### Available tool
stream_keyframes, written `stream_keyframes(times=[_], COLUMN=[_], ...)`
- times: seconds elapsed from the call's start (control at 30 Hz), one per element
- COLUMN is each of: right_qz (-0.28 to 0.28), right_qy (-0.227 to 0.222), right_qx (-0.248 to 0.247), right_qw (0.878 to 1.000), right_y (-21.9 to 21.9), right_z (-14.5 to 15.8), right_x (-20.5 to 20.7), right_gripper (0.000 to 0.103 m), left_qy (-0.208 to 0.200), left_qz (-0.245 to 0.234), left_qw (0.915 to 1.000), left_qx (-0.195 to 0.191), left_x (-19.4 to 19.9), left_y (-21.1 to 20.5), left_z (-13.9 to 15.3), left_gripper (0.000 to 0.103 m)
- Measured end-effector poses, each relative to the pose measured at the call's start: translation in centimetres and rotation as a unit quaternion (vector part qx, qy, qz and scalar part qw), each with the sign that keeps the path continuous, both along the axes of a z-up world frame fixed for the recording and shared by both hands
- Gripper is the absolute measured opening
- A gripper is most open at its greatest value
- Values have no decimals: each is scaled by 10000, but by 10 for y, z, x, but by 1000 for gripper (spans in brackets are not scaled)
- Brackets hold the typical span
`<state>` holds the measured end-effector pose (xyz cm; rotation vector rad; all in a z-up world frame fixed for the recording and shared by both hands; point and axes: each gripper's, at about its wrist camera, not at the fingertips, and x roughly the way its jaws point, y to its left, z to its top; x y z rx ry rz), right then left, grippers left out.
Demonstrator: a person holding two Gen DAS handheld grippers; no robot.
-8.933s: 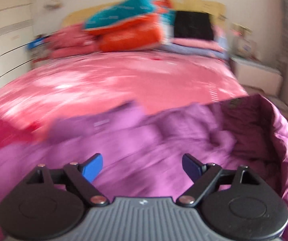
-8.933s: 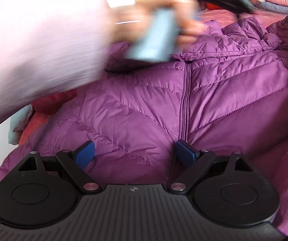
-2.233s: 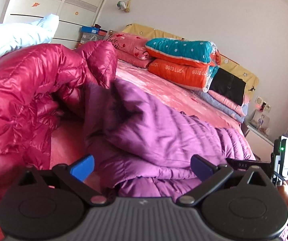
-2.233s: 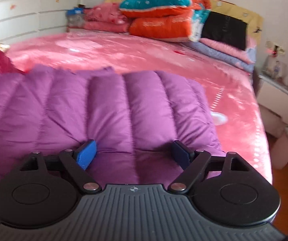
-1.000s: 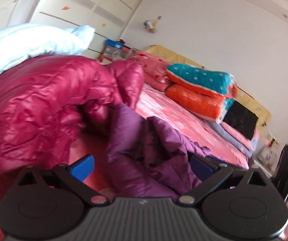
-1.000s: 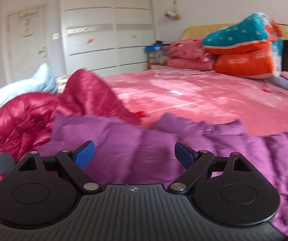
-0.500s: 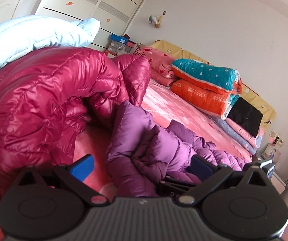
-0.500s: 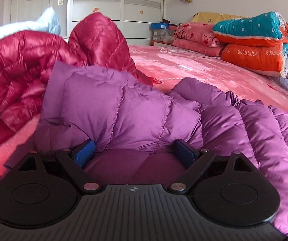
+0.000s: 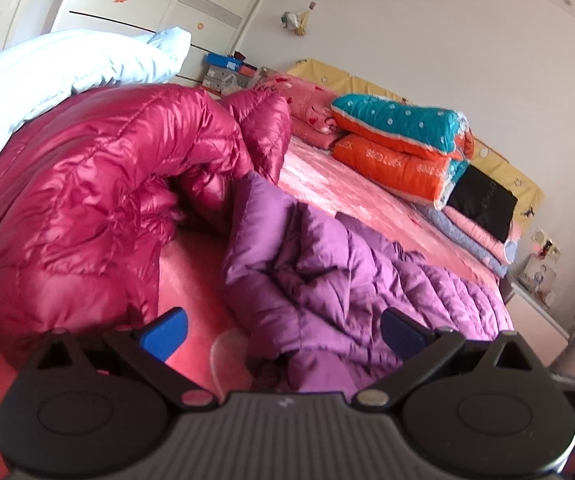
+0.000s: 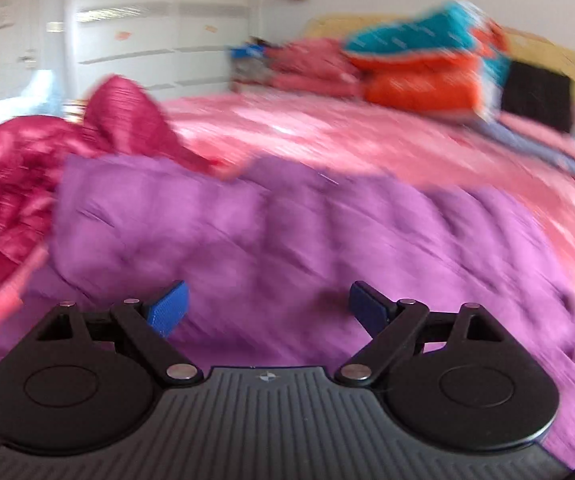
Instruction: Fold large clothes
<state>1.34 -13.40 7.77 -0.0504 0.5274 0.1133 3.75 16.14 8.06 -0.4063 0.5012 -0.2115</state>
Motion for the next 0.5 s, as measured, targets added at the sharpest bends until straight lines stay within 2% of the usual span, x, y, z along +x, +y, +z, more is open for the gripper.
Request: stream_keyframes(times=[0.1,0.27,0.5], right_qz=[-537,-1035,-896], right_qy=[347,746,925], right_qx=[175,649,96], right_qw=[9978,9897,9916], right_y=[-38,-82,-74], right_z=[-11,-31,-37], right_x=[-24,-67,-131], right_gripper=[103,103,103], left_qy=[152,363,432], left_qz=[-139,-380,-554], left_qw=[9998,9983,9960], left_qx=[-48,238,556], left_x=[-10,-34,-75], left_y=[-2,-16,-28], left_z=[-5,-15,-18], left_gripper=[102,102,102])
